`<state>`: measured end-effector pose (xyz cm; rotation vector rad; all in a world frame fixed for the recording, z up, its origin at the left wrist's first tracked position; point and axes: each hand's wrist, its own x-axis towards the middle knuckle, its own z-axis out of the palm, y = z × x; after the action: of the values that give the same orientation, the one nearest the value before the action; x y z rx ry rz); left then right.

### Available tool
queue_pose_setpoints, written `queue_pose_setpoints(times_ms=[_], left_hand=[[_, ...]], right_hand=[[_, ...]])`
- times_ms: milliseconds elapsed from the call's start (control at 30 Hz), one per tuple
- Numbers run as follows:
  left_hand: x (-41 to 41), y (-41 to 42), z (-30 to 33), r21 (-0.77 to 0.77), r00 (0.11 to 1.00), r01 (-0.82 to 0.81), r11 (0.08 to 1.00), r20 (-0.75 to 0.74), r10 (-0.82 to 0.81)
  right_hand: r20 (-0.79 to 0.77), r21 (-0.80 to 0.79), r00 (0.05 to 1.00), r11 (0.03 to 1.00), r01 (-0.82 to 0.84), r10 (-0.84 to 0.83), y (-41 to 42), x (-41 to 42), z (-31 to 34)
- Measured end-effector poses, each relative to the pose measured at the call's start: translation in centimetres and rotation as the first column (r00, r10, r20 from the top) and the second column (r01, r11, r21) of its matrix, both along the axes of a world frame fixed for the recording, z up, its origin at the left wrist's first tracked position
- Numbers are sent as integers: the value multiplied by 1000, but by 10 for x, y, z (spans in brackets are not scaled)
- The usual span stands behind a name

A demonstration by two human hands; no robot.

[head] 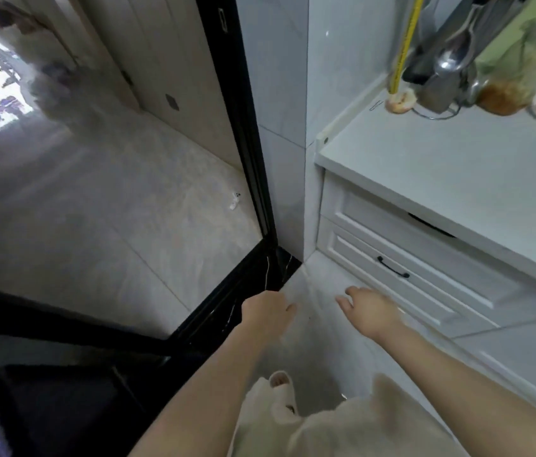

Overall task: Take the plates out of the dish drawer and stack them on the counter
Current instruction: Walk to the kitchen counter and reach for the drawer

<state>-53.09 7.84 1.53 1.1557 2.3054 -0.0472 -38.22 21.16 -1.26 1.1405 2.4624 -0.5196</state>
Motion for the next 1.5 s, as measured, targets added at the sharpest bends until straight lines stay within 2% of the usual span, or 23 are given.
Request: queue_pose_setpoints(times_ms=[100,200,467,733,1033,1200,1500], left_hand=[[-14,10,-4,73,994,99,992,30,-102],[-19,29,-9,83,976,210,974,34,-213],[4,94,-30,68,914,396,916,71,-400],[44,158,-40,-32,877,479,877,56,-477],[61,203,-45,-98,884,464,880,1,-467],[62,228,-47,-120,870,491,863,24,-492],[45,275,-57,-81,774,633,770,36,-632]], right_hand=[[-35,-40,982,982,184,-185,-8,1,-3],[-39,-58,945,945,323,-325,-9,12,-4],[-29,-60,855,855,516,-518,17,53,-7],[-59,-94,797,798,595,-601,60,88,-16],[-28,-145,802,796,588,-597,108,104,-25],[-21,-158,793,786,598,-608,121,100,-31],[28,-157,743,731,664,-668,145,73,-39]])
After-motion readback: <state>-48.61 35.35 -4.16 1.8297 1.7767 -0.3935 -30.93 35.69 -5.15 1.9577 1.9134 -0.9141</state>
